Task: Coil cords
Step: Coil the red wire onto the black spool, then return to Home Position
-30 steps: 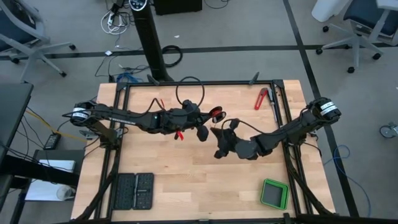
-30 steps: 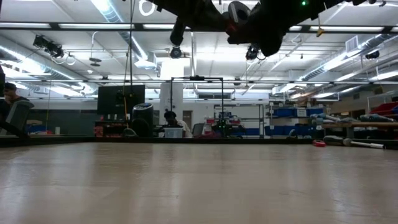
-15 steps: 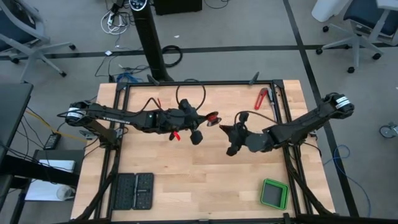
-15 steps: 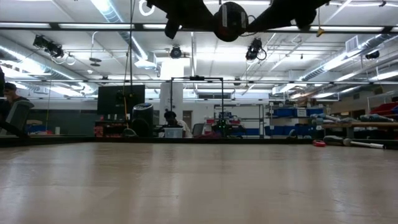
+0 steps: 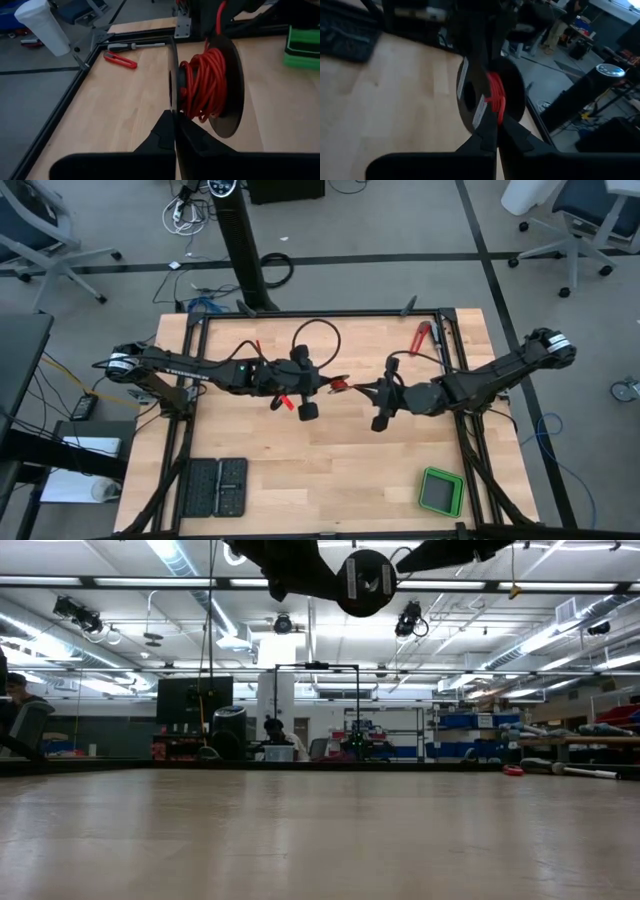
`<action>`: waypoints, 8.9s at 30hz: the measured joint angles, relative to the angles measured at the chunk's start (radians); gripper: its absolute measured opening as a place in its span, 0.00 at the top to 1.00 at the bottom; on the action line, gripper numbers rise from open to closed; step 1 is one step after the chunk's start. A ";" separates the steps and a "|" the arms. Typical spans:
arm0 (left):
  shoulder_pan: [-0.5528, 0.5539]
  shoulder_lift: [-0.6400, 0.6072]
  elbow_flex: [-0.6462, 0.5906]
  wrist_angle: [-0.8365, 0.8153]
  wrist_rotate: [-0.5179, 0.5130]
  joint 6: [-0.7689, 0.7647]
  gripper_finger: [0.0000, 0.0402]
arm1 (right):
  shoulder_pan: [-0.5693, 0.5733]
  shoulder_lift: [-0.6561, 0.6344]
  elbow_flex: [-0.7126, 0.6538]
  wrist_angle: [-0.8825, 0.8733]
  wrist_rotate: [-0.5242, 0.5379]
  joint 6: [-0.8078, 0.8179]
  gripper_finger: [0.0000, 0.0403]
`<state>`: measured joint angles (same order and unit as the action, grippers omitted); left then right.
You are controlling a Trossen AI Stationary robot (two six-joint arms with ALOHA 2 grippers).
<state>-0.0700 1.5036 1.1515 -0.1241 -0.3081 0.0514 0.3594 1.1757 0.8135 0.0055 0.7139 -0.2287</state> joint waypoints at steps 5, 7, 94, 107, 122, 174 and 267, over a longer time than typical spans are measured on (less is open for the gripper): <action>0.000 0.001 -0.001 -0.016 -0.001 0.001 1.00 | -0.009 0.036 0.000 0.071 -0.041 0.000 0.99; 0.000 0.001 -0.002 -0.018 -0.001 0.001 1.00 | -0.011 0.044 0.000 0.075 -0.040 -0.004 0.99; -0.004 0.113 -0.002 0.338 -0.003 -0.061 1.00 | -0.067 0.041 0.000 0.284 -0.249 -0.114 0.68; -0.004 0.112 -0.002 0.308 0.011 -0.054 1.00 | -0.064 0.031 0.000 0.395 -0.096 -0.150 0.68; -0.004 0.112 -0.001 -0.003 0.025 -0.051 1.00 | -0.098 -0.094 0.000 -0.193 -0.213 0.239 0.71; -0.069 0.278 -0.045 -0.152 0.137 -0.240 0.69 | -0.016 0.003 -0.347 0.206 -0.323 0.463 0.75; -0.191 -0.379 -1.145 0.969 -0.005 -0.337 0.67 | 0.095 -0.884 -0.782 0.237 -0.543 0.409 0.75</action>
<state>-0.2611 1.1246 0.0066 0.8448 -0.3132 -0.2858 0.4545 0.2916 0.0317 0.2422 0.1707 0.1804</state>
